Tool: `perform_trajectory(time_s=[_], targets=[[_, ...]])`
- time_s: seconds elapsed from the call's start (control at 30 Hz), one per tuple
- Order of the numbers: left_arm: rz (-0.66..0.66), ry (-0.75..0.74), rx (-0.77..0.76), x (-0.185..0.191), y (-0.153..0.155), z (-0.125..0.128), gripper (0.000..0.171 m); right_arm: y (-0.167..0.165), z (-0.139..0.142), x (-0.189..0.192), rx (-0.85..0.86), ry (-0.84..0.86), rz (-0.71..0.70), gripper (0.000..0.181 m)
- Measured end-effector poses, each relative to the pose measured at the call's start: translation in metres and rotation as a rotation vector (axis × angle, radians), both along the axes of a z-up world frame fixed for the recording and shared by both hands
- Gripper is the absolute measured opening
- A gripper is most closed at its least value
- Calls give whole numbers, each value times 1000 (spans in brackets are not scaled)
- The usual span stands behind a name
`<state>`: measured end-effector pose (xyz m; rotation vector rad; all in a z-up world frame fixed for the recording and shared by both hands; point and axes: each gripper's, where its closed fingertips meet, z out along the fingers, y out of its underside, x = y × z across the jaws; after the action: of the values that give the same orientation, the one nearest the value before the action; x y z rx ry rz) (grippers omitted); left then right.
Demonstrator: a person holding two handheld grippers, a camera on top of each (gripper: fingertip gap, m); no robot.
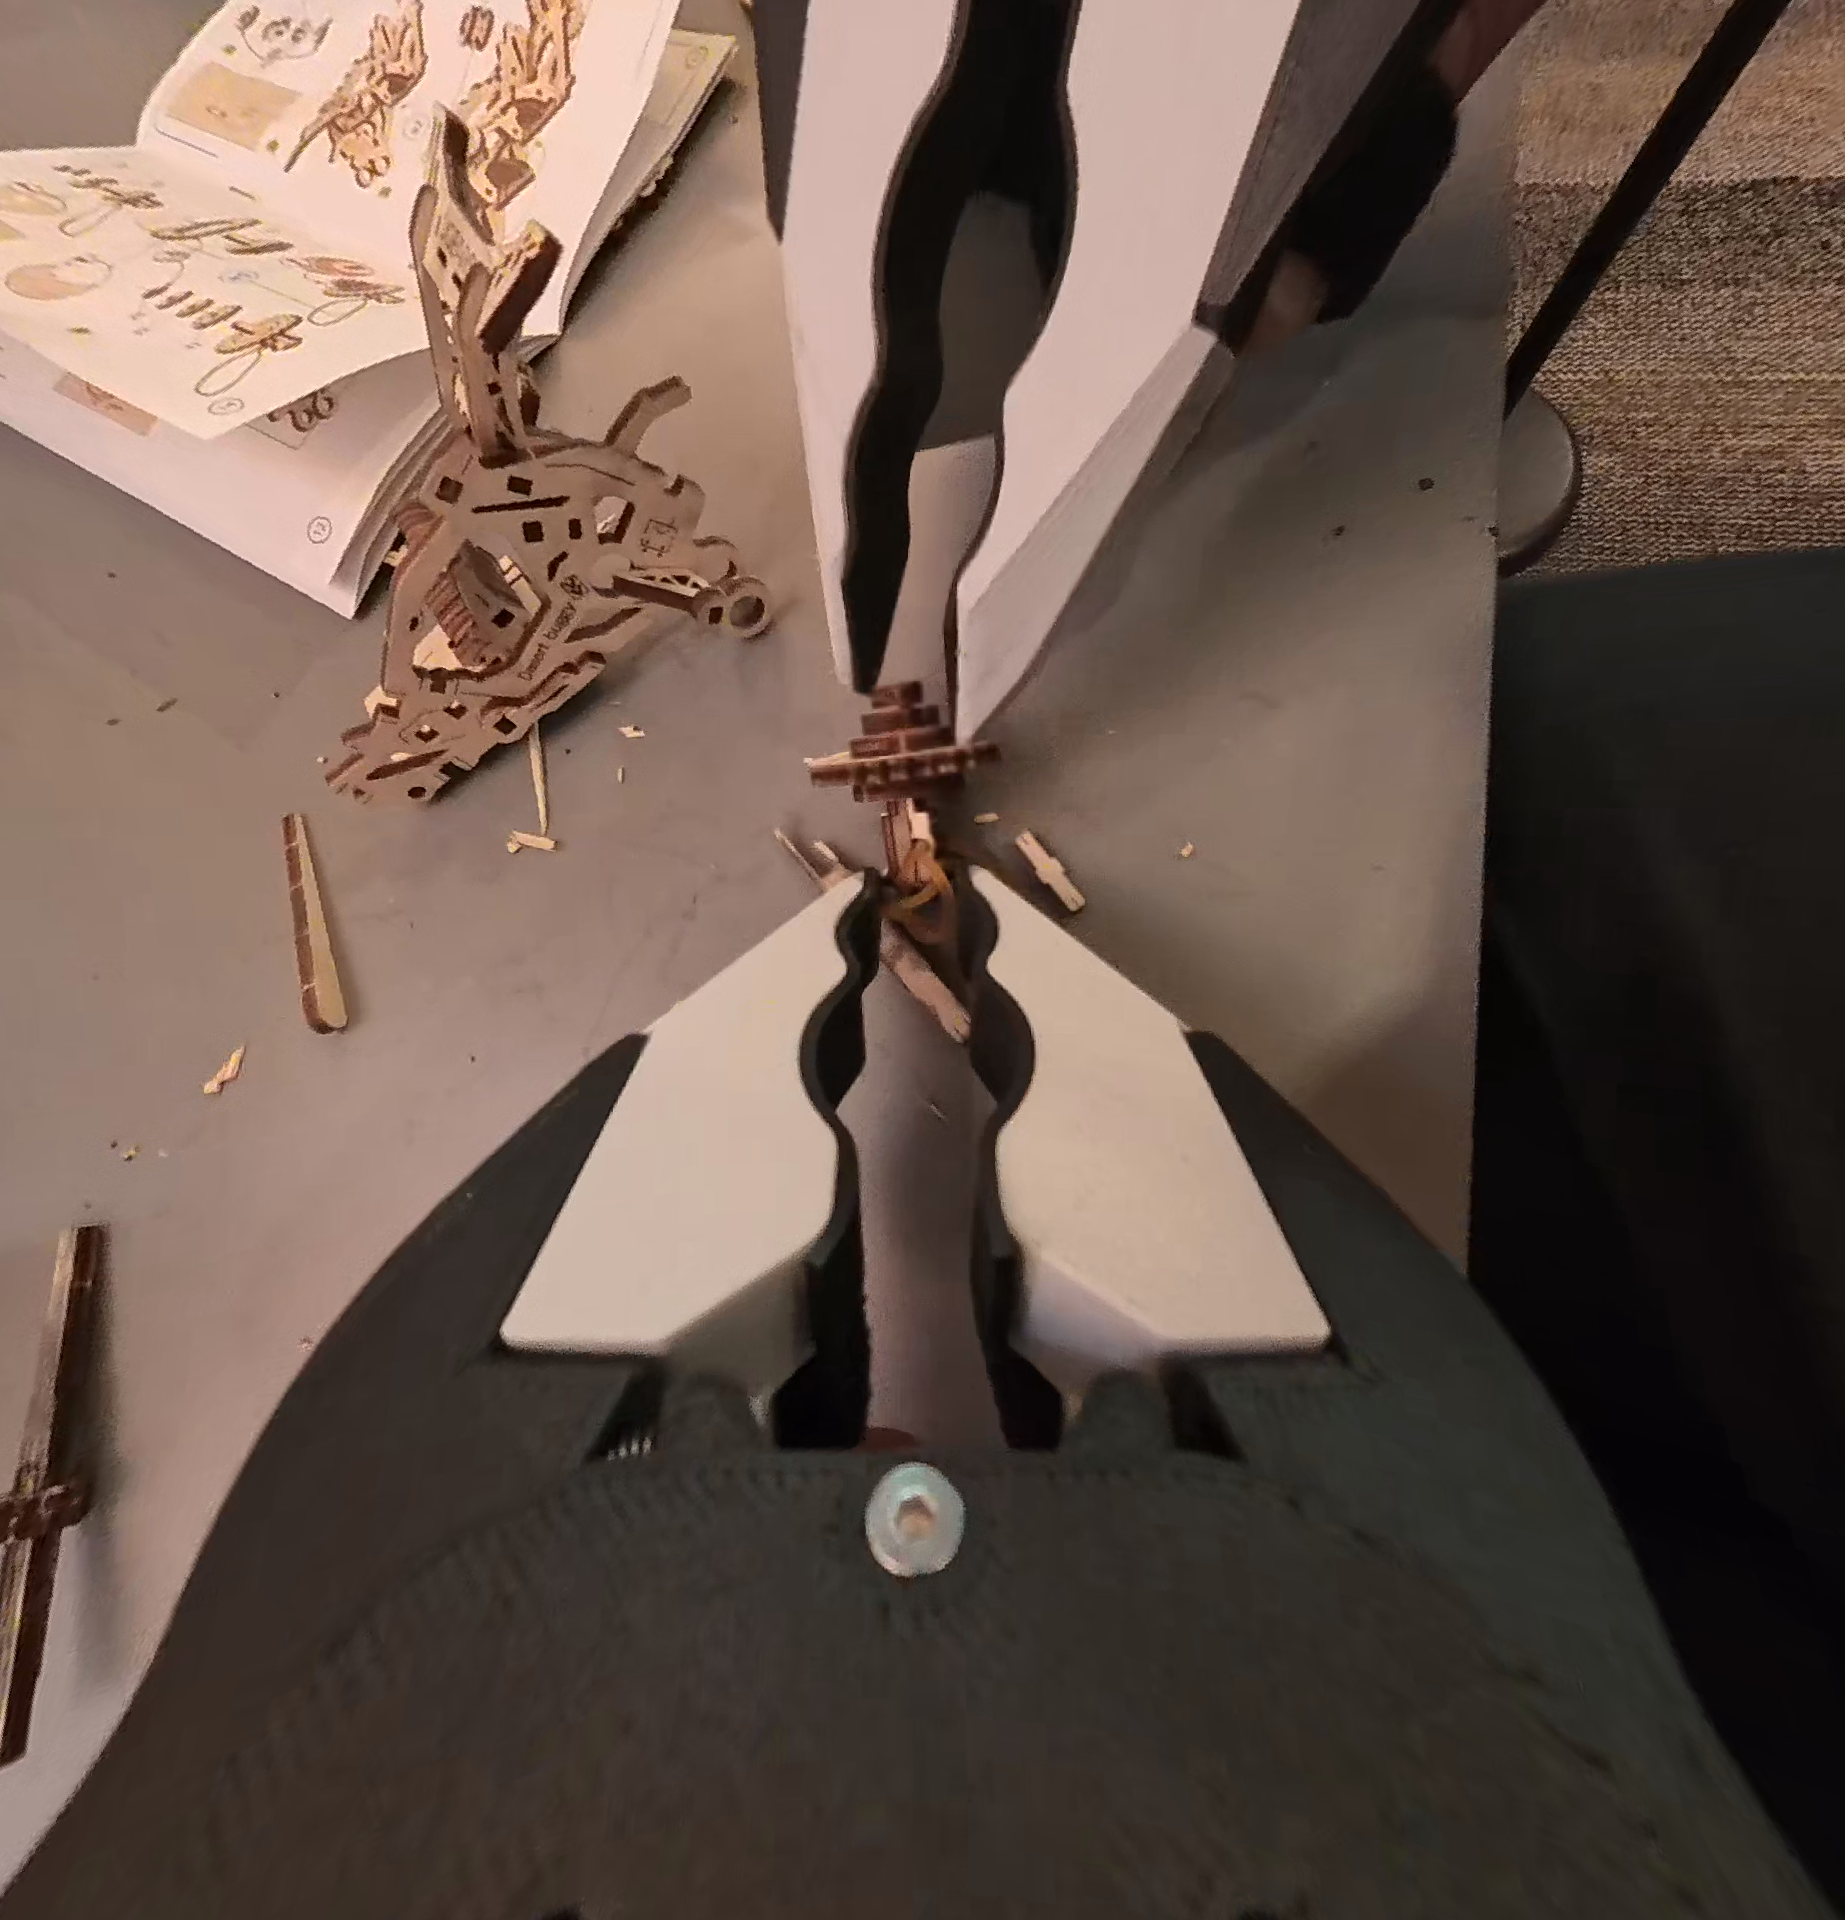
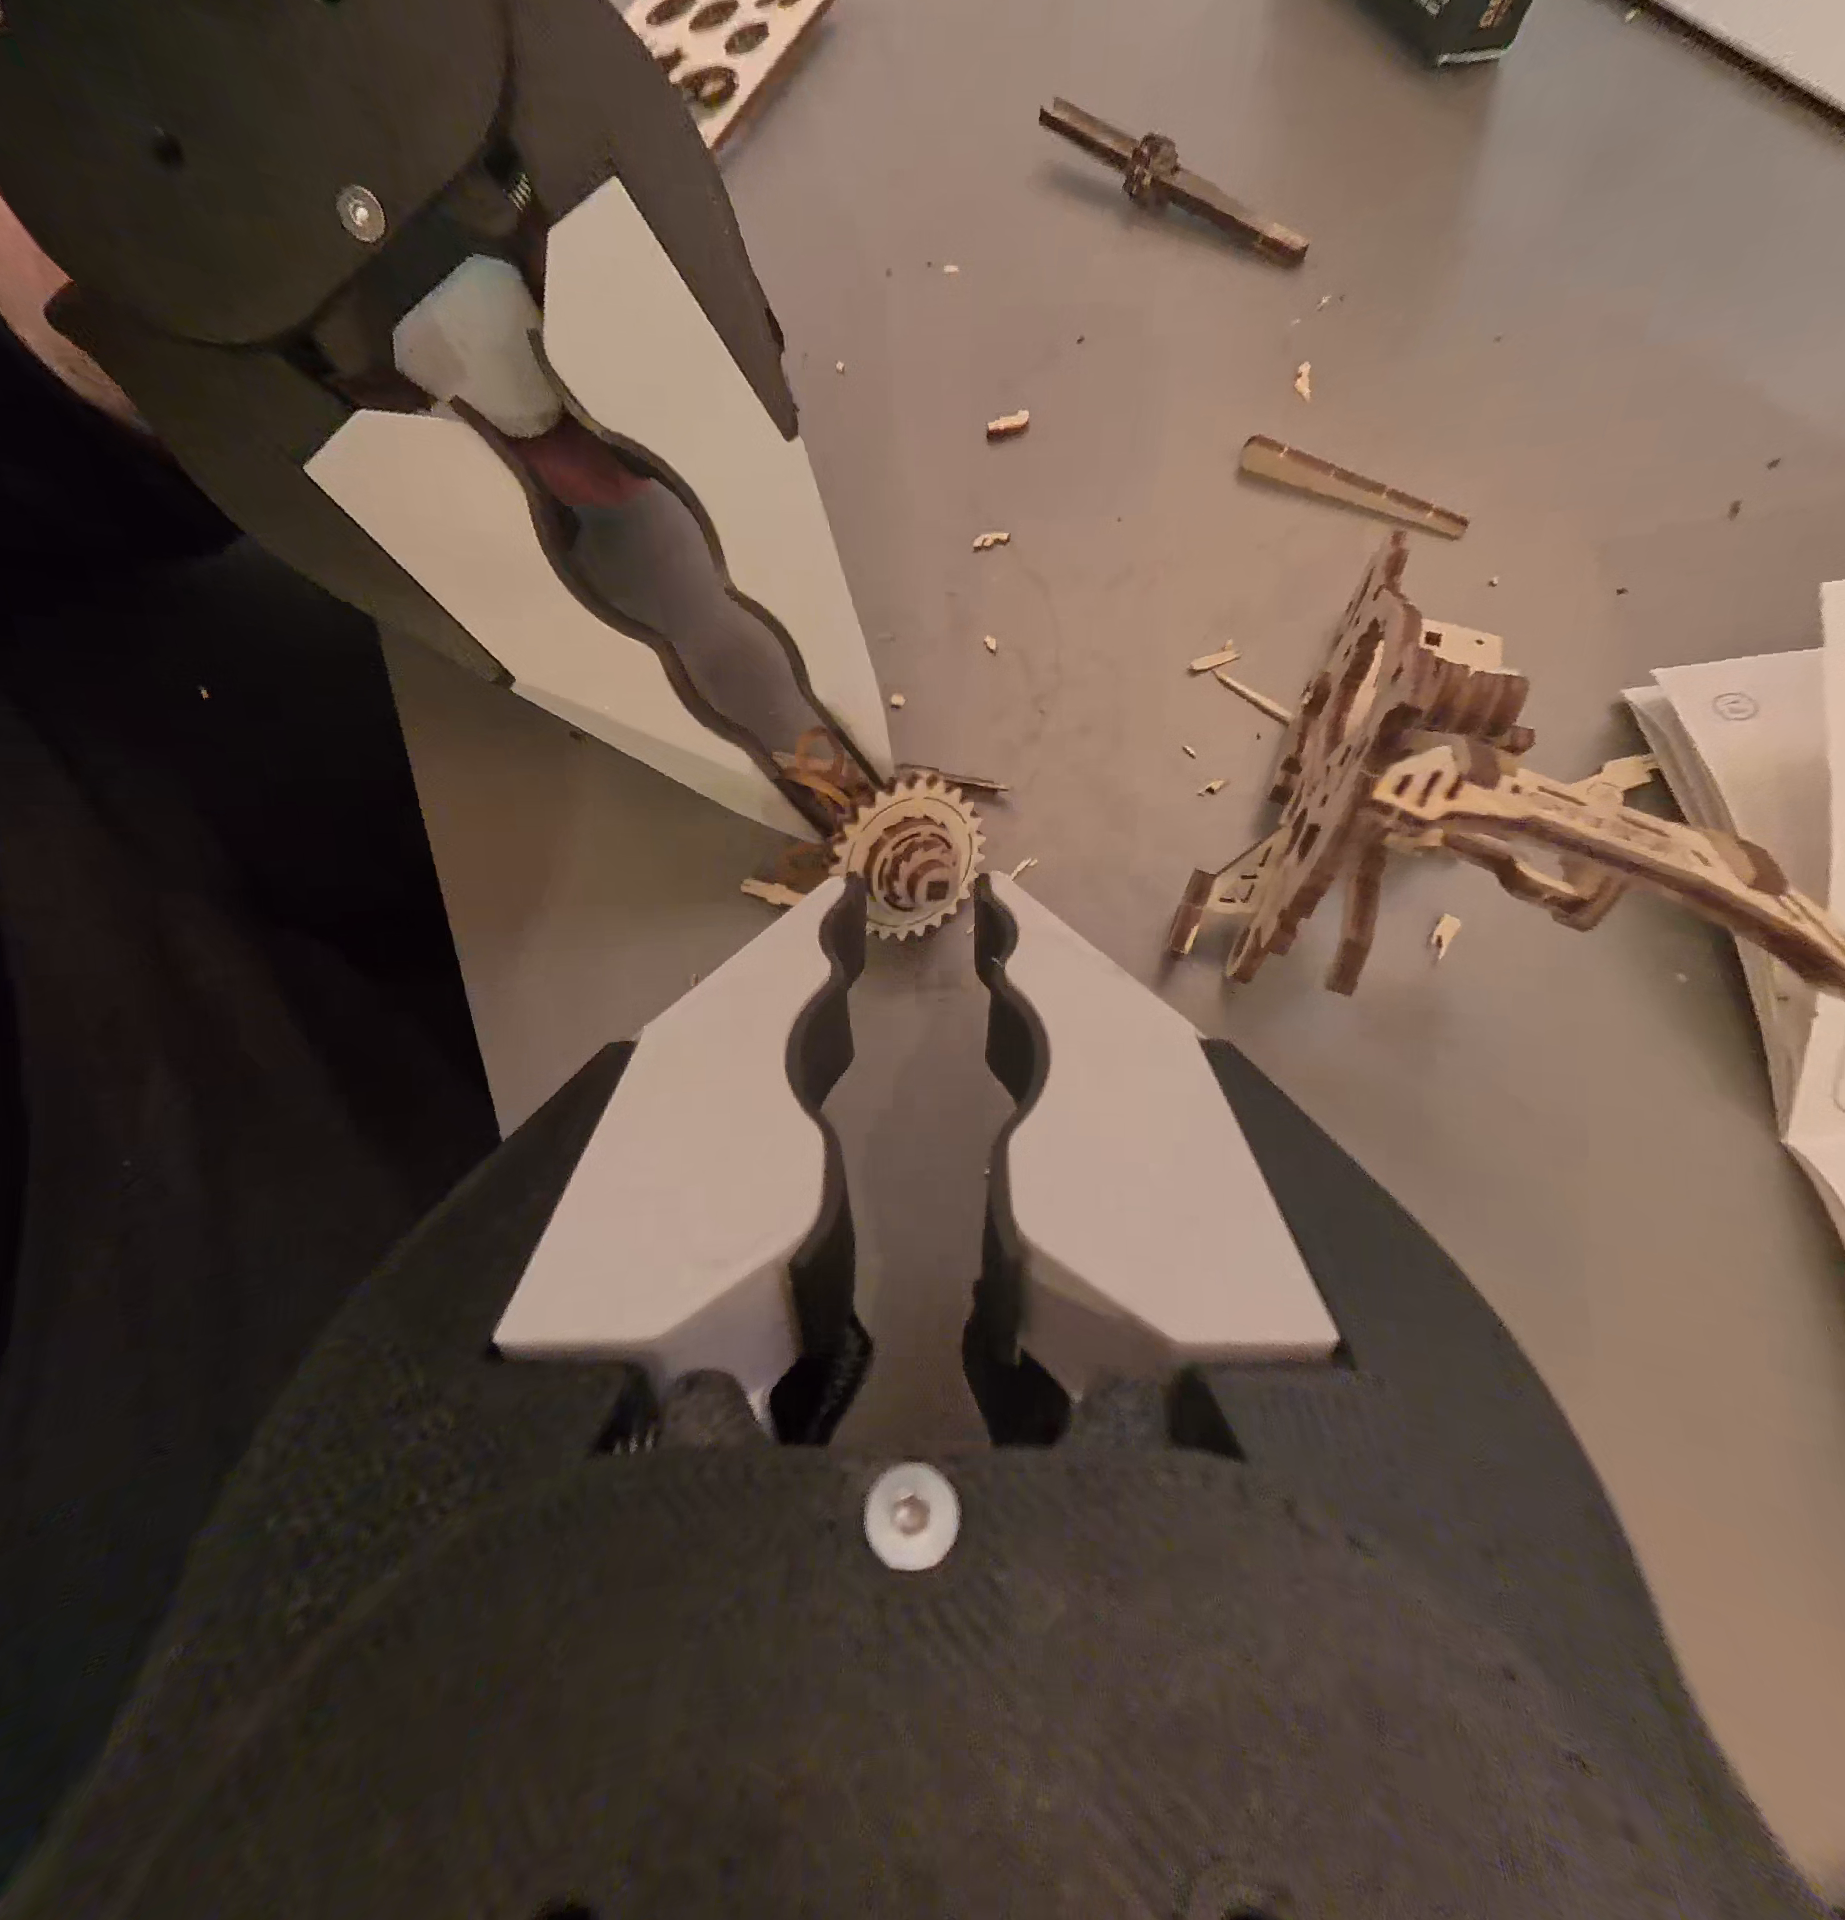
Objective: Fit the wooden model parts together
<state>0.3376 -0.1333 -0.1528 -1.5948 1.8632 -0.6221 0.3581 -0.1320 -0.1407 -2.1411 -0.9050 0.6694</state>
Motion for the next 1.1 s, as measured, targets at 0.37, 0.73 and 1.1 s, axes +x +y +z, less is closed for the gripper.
perform_trajectory(time_s=[0.37, 0.73, 1.1], targets=[[-69, -106, 60, 11, -9, 24, 9, -14, 17, 8, -44, 203, -37, 13], [-132, -83, 5, 37, -32, 25, 0, -41, 18, 36, -81, 265, -114, 9], [-121, -116, -104, 63, -39, 33, 0, -55, 19, 65, 22, 165, -184, 18]])
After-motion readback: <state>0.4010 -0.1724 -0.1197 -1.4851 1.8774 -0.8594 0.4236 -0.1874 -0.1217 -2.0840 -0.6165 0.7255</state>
